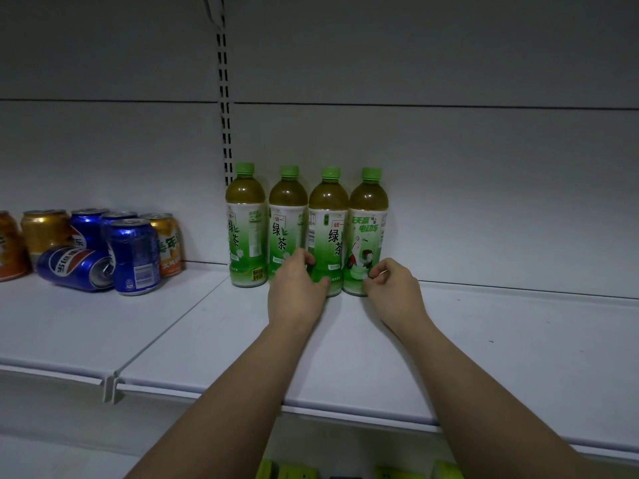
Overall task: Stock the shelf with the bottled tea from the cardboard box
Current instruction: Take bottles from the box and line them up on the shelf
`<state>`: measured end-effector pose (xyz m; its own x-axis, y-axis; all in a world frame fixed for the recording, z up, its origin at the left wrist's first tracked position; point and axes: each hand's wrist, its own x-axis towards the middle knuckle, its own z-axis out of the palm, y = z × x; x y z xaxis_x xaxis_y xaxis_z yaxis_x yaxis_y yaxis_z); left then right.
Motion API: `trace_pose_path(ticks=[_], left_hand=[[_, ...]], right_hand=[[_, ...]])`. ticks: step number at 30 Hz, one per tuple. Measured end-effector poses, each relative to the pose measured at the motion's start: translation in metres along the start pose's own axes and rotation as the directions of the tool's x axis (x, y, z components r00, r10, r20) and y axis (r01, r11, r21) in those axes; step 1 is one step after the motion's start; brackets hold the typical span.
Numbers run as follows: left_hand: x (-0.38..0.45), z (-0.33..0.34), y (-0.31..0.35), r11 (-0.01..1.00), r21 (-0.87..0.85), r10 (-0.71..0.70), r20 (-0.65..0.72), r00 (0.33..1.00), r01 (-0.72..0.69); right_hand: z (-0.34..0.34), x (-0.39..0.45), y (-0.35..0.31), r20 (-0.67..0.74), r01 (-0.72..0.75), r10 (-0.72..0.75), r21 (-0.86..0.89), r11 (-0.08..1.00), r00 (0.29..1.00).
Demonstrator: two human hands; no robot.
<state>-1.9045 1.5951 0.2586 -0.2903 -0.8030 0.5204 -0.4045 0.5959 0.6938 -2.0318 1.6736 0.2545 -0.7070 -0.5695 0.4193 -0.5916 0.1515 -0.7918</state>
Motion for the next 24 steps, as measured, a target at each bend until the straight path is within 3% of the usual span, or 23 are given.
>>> trace_pose_path(ticks=[8,12,17,24], left_hand=[[-0.006,-0.005,0.005,0.996,0.086,0.019,0.014,1.0,-0.02],[-0.02,-0.017,0.014,0.948,0.299,0.066,0.158,0.985,-0.112],[-0.037,-0.054,0.025,0.912,0.391,-0.003,0.303,0.953,-0.122],[-0.083,-0.114,0.052,0.919,0.359,0.008,0.401,0.916,-0.165]], right_hand=[[-0.002,-0.01,-0.005,0.017,0.049,-0.048,-0.037,0.998,0.999],[-0.012,-0.028,-0.022,0.105,0.076,-0.064,-0.113,0.991,0.992],[-0.034,-0.057,-0.046,0.269,0.095,-0.03,-0.233,0.968,0.963],[-0.076,-0.111,-0.077,0.374,0.16,-0.036,-0.308,0.938,0.927]])
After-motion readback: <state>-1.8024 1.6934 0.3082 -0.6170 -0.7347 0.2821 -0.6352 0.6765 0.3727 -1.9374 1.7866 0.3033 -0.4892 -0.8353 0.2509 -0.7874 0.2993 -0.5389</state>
